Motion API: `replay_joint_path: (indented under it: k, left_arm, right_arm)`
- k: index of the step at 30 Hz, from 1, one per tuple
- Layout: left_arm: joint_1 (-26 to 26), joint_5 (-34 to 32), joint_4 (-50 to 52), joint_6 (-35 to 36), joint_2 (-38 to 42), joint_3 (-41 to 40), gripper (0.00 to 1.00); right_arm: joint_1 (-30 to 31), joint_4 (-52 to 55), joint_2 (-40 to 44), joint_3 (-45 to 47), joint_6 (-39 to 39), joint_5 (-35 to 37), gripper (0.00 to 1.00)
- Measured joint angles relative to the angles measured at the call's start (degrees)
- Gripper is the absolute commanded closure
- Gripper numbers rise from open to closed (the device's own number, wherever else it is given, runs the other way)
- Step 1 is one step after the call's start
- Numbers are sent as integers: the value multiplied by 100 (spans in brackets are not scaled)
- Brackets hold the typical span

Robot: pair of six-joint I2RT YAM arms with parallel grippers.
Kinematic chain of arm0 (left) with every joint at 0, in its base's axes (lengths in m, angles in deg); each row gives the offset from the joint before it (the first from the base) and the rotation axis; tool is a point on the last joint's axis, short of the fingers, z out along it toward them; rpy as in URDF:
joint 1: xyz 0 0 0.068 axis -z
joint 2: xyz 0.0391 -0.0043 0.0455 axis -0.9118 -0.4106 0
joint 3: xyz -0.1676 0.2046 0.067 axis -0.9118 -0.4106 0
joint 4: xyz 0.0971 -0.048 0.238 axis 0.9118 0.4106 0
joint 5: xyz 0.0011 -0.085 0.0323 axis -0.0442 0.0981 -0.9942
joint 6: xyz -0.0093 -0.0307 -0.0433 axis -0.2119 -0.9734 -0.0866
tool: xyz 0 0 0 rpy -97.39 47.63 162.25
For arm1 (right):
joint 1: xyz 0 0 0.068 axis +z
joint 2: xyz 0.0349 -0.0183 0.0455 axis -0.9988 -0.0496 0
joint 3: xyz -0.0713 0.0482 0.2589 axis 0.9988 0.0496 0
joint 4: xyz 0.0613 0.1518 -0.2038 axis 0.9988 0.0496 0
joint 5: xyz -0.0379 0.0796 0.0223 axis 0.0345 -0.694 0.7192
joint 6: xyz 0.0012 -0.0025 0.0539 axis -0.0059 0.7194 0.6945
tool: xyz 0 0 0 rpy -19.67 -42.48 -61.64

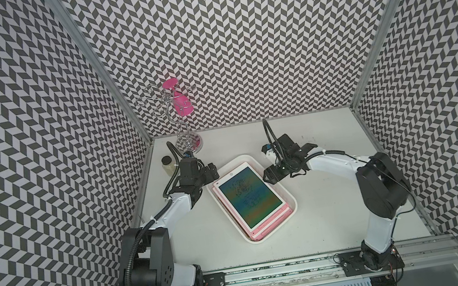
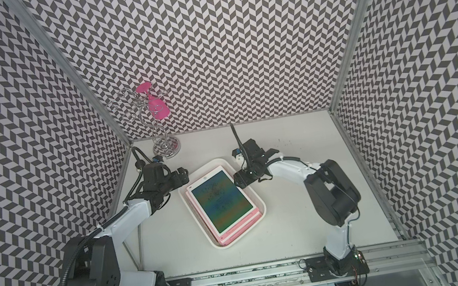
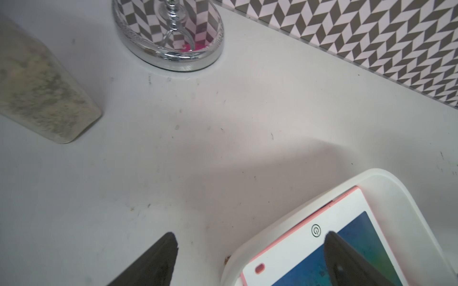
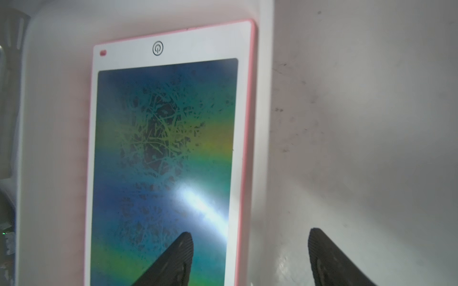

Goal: Take out the writing tablet from the storage box
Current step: Adjust the storage box at the center of the board.

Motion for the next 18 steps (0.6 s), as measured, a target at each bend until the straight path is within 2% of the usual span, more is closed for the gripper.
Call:
replay_joint_path:
  k: [6, 13, 16, 18]
  left_arm:
    - [446, -9, -118, 407, -313, 190, 7]
    - [577, -225, -101, 916, -597, 511, 8]
    - [647, -286, -35, 1056, -706, 560, 11]
    - [732, -352, 22, 1132, -800, 597, 18]
  right_arm:
    - [-575, -422, 1451, 1086, 496, -42, 19]
    - [-549, -402, 2295, 2199, 887, -269, 16]
    - [-544, -361, 2553, 2463, 1003, -326, 16]
    - [-544, -372, 2693, 2592, 1075, -361, 15]
